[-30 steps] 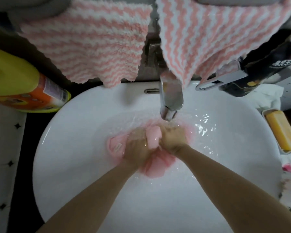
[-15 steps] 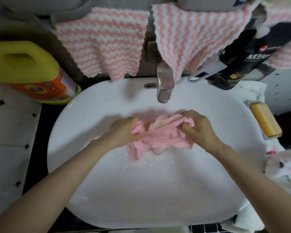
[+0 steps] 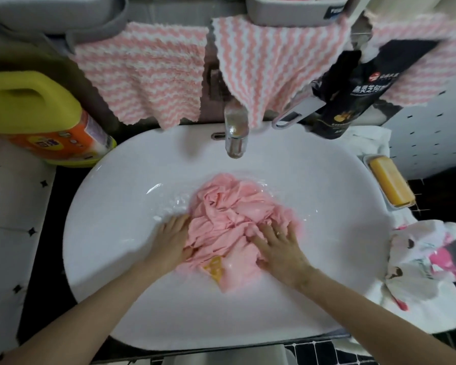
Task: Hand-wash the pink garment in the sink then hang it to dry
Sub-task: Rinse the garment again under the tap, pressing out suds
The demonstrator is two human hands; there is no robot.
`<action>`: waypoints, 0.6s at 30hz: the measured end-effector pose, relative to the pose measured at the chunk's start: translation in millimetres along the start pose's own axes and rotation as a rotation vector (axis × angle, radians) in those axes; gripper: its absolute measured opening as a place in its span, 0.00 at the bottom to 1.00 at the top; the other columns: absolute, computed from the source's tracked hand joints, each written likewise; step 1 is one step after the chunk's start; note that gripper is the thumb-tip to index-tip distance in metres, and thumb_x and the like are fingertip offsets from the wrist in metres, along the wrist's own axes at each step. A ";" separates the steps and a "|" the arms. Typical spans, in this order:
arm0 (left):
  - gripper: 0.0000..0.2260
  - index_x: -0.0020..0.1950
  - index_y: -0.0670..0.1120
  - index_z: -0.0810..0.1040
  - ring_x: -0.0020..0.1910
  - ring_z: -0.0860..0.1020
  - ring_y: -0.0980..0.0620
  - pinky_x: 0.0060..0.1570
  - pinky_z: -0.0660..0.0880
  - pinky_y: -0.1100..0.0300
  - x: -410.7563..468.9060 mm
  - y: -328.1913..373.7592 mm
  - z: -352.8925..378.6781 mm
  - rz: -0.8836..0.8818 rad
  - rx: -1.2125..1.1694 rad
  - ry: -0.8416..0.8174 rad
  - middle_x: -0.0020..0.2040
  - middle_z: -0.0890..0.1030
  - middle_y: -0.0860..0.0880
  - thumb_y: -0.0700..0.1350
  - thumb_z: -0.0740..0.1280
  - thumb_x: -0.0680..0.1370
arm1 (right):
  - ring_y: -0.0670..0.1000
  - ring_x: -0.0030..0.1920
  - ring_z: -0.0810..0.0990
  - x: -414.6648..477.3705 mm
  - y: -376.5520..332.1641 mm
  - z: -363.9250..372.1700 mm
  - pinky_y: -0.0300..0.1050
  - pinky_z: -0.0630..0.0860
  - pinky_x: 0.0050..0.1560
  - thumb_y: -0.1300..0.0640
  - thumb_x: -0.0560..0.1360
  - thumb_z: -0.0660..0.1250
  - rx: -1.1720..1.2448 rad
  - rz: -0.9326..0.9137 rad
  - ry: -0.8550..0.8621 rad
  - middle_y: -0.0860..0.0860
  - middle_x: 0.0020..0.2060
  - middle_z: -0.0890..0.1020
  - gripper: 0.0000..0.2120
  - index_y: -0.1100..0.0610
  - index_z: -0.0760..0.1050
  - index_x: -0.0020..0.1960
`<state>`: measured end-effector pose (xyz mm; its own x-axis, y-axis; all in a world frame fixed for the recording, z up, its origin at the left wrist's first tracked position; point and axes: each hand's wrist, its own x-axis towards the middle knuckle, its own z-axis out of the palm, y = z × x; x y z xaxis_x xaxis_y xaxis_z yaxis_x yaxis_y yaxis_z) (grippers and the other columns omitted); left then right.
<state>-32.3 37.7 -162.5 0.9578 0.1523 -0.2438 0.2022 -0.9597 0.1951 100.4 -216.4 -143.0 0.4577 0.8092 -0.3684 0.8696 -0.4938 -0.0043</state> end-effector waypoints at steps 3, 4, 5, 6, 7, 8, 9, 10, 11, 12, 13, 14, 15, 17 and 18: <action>0.29 0.49 0.41 0.81 0.50 0.68 0.46 0.40 0.76 0.58 1.3 36.2 -2.5 0.031 0.084 -0.048 0.54 0.68 0.46 0.50 0.80 0.51 | 0.68 0.54 0.78 9.8 -30.4 -16.3 0.72 0.74 0.48 0.44 0.46 0.80 0.037 0.066 -0.152 0.62 0.55 0.78 0.45 0.53 0.75 0.62; 0.26 0.55 0.39 0.80 0.55 0.68 0.45 0.46 0.76 0.56 6.0 42.3 -2.8 0.045 0.096 -0.096 0.58 0.67 0.45 0.48 0.77 0.59 | 0.69 0.61 0.73 14.3 -37.9 -26.7 0.74 0.70 0.54 0.45 0.55 0.78 0.039 0.061 -0.186 0.64 0.61 0.74 0.41 0.53 0.73 0.66; 0.24 0.61 0.39 0.76 0.61 0.66 0.44 0.53 0.73 0.54 11.0 44.6 -6.1 0.079 0.118 -0.187 0.62 0.65 0.43 0.47 0.71 0.68 | 0.69 0.68 0.65 20.0 -40.0 -33.4 0.74 0.62 0.62 0.47 0.66 0.73 0.050 0.056 -0.205 0.64 0.68 0.67 0.36 0.53 0.66 0.71; 0.22 0.64 0.40 0.73 0.64 0.66 0.43 0.57 0.70 0.54 16.4 41.1 -12.3 0.104 0.099 -0.325 0.65 0.65 0.43 0.48 0.66 0.73 | 0.66 0.72 0.57 24.3 -34.3 -34.5 0.71 0.55 0.67 0.48 0.73 0.66 0.065 0.020 -0.206 0.61 0.72 0.60 0.33 0.51 0.60 0.75; 0.20 0.63 0.41 0.74 0.64 0.68 0.44 0.57 0.71 0.55 24.3 36.0 -25.0 0.094 0.051 -0.460 0.63 0.69 0.43 0.51 0.64 0.75 | 0.64 0.74 0.55 25.8 -25.5 -41.0 0.68 0.52 0.70 0.47 0.75 0.62 0.133 -0.016 -0.230 0.58 0.73 0.57 0.30 0.48 0.59 0.75; 0.19 0.57 0.43 0.76 0.59 0.73 0.45 0.52 0.73 0.57 32.1 30.7 -40.0 0.050 -0.018 -0.539 0.57 0.74 0.46 0.55 0.65 0.75 | 0.61 0.73 0.57 25.7 -16.0 -47.9 0.65 0.55 0.71 0.43 0.75 0.61 0.265 -0.033 -0.236 0.55 0.73 0.60 0.27 0.45 0.63 0.72; 0.17 0.50 0.44 0.76 0.50 0.77 0.46 0.44 0.74 0.58 37.9 25.5 -58.0 -0.021 -0.097 -0.531 0.48 0.78 0.48 0.58 0.65 0.75 | 0.57 0.71 0.64 24.2 -7.3 -53.4 0.59 0.61 0.69 0.41 0.74 0.61 0.438 -0.017 -0.139 0.51 0.71 0.65 0.24 0.43 0.69 0.68; 0.16 0.44 0.45 0.72 0.43 0.77 0.47 0.36 0.71 0.58 45.2 18.9 -71.3 -0.130 -0.139 -0.405 0.40 0.77 0.51 0.59 0.64 0.75 | 0.55 0.66 0.70 23.6 1.9 -57.1 0.53 0.68 0.65 0.40 0.72 0.60 0.623 0.076 0.050 0.49 0.67 0.71 0.21 0.43 0.74 0.64; 0.16 0.44 0.46 0.71 0.41 0.76 0.46 0.35 0.69 0.57 54.2 14.8 -80.3 -0.238 -0.128 -0.163 0.38 0.76 0.51 0.59 0.63 0.77 | 0.55 0.61 0.74 24.7 9.9 -60.6 0.49 0.71 0.59 0.42 0.71 0.60 0.747 0.235 0.314 0.48 0.62 0.75 0.20 0.45 0.77 0.60; 0.15 0.49 0.45 0.72 0.46 0.76 0.45 0.40 0.70 0.55 62.7 13.5 -80.9 -0.299 -0.138 0.082 0.43 0.76 0.49 0.58 0.62 0.78 | 0.56 0.58 0.75 27.4 16.6 -60.4 0.48 0.71 0.55 0.43 0.71 0.60 0.771 0.383 0.520 0.50 0.60 0.76 0.20 0.48 0.78 0.59; 0.18 0.56 0.43 0.72 0.54 0.74 0.44 0.49 0.69 0.53 70.8 17.0 -78.4 -0.317 -0.224 0.236 0.51 0.76 0.46 0.57 0.62 0.78 | 0.58 0.57 0.74 33.7 20.8 -57.8 0.50 0.70 0.55 0.42 0.71 0.60 0.735 0.468 0.626 0.51 0.60 0.76 0.21 0.49 0.77 0.60; 0.21 0.62 0.42 0.70 0.61 0.70 0.43 0.57 0.67 0.52 79.5 20.1 -70.6 -0.329 -0.379 0.242 0.59 0.73 0.44 0.56 0.62 0.78 | 0.59 0.59 0.73 43.6 22.8 -54.7 0.52 0.70 0.57 0.41 0.72 0.61 0.718 0.500 0.588 0.52 0.62 0.73 0.24 0.49 0.73 0.65; 0.23 0.67 0.43 0.67 0.65 0.67 0.44 0.63 0.64 0.52 87.9 26.9 -66.0 -0.335 -0.527 0.161 0.64 0.70 0.43 0.55 0.63 0.77 | 0.59 0.63 0.70 56.3 20.9 -54.0 0.55 0.69 0.61 0.40 0.72 0.65 0.759 0.495 0.461 0.52 0.67 0.69 0.27 0.46 0.68 0.69; 0.24 0.69 0.44 0.65 0.67 0.67 0.45 0.64 0.64 0.54 100.6 38.5 -47.6 -0.322 -0.644 -0.005 0.67 0.69 0.43 0.53 0.65 0.77 | 0.57 0.66 0.68 82.9 13.0 -48.9 0.57 0.69 0.64 0.41 0.71 0.70 0.803 0.410 0.156 0.51 0.71 0.62 0.37 0.41 0.57 0.75; 0.22 0.68 0.45 0.68 0.65 0.70 0.45 0.61 0.67 0.55 104.4 42.1 -40.5 -0.303 -0.636 -0.075 0.65 0.72 0.44 0.53 0.65 0.77 | 0.57 0.64 0.70 93.1 9.4 -46.9 0.56 0.71 0.63 0.45 0.70 0.71 0.785 0.361 0.060 0.51 0.70 0.65 0.38 0.41 0.56 0.75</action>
<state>84.4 22.7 -141.3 0.8283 0.3522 -0.4357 0.5599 -0.5503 0.6194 159.9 -130.8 -133.8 0.7097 0.5647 -0.4212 0.2996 -0.7830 -0.5451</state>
